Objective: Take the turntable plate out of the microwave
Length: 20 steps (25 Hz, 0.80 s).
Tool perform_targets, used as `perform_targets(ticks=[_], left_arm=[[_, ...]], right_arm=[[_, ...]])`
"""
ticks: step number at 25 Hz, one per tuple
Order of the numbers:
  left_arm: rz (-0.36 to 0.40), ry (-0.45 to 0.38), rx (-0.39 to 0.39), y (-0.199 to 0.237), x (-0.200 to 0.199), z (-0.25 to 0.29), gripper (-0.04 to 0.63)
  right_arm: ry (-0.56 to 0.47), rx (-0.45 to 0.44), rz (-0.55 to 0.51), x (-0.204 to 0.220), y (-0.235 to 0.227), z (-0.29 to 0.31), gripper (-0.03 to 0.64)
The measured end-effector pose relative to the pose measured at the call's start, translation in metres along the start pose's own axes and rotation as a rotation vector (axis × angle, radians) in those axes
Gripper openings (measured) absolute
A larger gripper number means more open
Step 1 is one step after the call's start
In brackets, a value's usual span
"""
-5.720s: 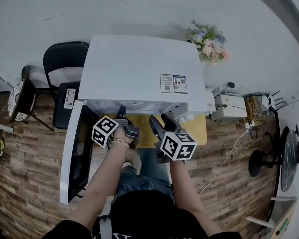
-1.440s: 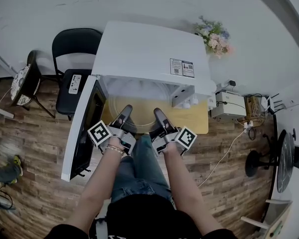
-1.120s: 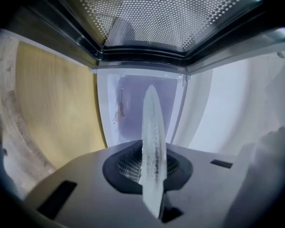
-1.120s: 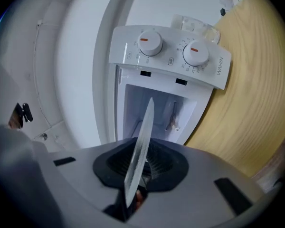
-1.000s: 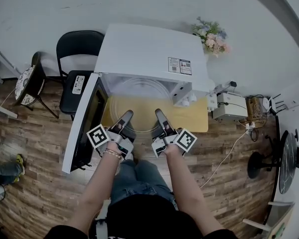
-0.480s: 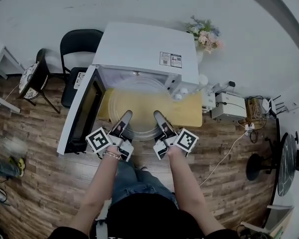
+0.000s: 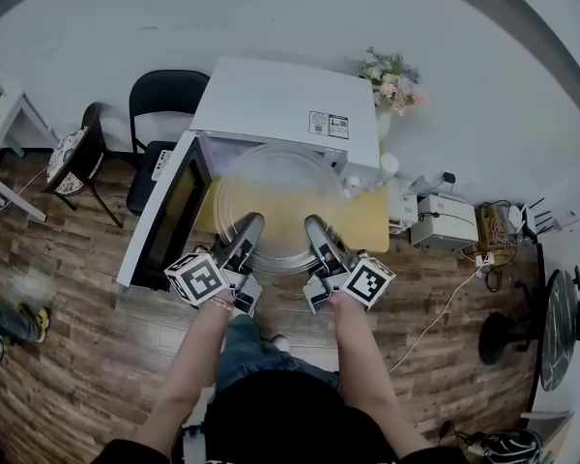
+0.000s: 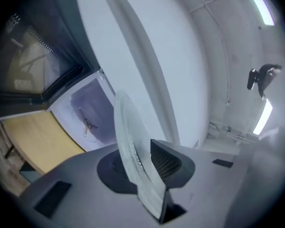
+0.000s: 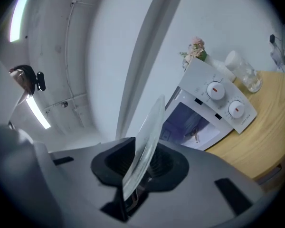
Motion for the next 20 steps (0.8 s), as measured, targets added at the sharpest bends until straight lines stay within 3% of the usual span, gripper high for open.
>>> perform_targets(ticks=[3,8,20], left_arm=[[0.076,-0.001,0.016,-0.006,-0.007,0.001,0.077],[0.143,-0.008,0.035,-0.017,-0.018,0.002,0.091],[0.301,-0.032,0.083,-0.039,-0.058,0.023,0.117]], right_arm=[[0.005,-0.005,-0.064,-0.002,0.009,0.001,0.092],[0.018,-0.001,-0.187,-0.007,0.028,0.003,0.112],[-0.023,-0.039,-0.366,-0.034,0.063,0.023,0.135]])
Point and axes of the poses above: the fingertips, and each gripper's own axes: z forward along the fingers, y to its left, x out of its underside, the point moved 3 cm from there along -z, backward along the fingers, and after that the axes turned 12 degrees about z, right-handed, at the moved point
